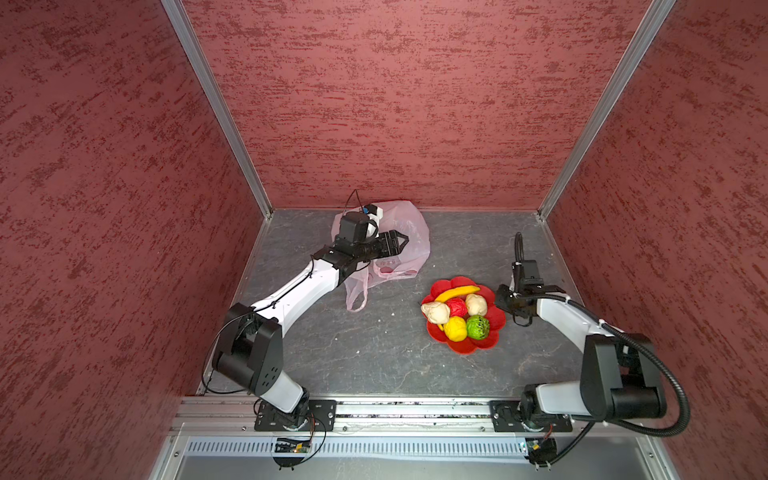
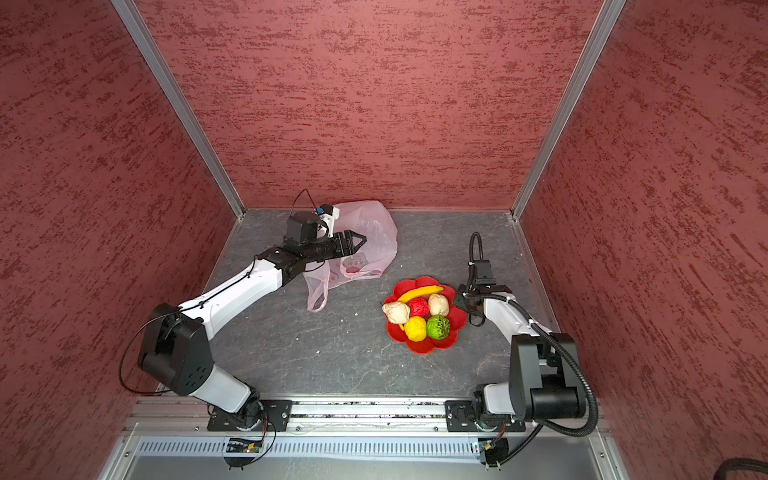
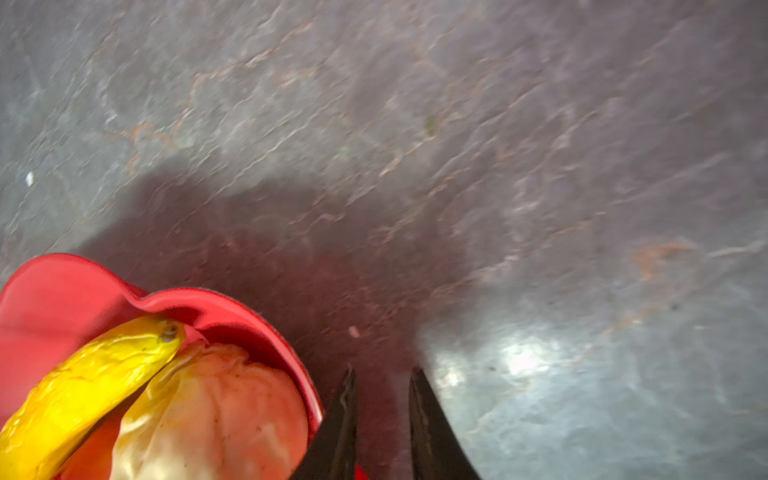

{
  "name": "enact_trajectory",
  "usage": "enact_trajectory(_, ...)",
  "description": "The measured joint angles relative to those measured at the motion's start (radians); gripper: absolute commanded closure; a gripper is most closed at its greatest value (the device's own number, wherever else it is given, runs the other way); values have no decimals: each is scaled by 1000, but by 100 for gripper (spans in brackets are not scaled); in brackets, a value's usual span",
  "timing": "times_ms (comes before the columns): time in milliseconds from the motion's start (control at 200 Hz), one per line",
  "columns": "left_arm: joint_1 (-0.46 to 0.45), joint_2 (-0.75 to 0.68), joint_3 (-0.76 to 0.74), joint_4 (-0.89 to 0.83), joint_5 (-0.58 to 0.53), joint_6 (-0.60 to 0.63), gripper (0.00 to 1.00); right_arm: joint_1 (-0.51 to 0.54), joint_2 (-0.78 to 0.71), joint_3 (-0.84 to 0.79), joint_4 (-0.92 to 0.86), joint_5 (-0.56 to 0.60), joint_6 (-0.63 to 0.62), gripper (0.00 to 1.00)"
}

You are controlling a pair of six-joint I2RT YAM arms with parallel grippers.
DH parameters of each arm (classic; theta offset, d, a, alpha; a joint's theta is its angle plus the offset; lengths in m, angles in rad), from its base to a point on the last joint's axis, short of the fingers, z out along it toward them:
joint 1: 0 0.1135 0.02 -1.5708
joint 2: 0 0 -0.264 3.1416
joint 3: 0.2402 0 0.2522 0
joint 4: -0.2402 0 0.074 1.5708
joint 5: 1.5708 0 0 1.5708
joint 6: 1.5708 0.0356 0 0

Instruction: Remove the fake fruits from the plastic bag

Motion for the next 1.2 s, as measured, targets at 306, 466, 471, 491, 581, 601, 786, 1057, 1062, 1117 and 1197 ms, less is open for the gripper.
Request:
enact_trajectory(306, 95, -154, -109, -18, -15, 0, 23, 169, 8, 0, 6, -1, 90, 75)
enact_trajectory(466, 156, -238, -159, -43, -23, 1, 20, 260, 41, 2, 29, -1, 150, 75)
enact_trajectory(471, 158, -239, -161, -43, -23, 1, 20, 262, 42, 2, 29, -1, 151, 75)
enact_trajectory(491, 167, -251, -168, -47, -24, 2, 20, 272, 46, 2, 32, -1, 158, 75)
enact_trajectory(581, 208, -294, -196, -66, -25, 3, 18, 307, 59, 2, 42, -1, 181, 75)
enact_trajectory(601, 218, -306, -203, -73, -25, 4, 18, 314, 60, 2, 44, -1, 185, 75)
enact_trajectory(786, 310, -389, -249, -121, -25, 14, 9, 338, 60, 8, 49, 23, 195, 67)
enact_trajectory(1057, 468, -510, -309, -203, -25, 50, 0, 291, -27, 32, 37, 102, 141, 28)
enact_trajectory(1062, 470, -511, -309, -204, -25, 50, 0, 286, -30, 33, 39, 104, 144, 27)
enact_trajectory(1117, 499, -533, -319, -219, -26, 57, 0, 252, -58, 42, 45, 108, 124, 16)
enact_trajectory(1197, 532, -562, -340, -231, -52, 66, 1, 190, -97, 43, 66, 111, 104, 1)
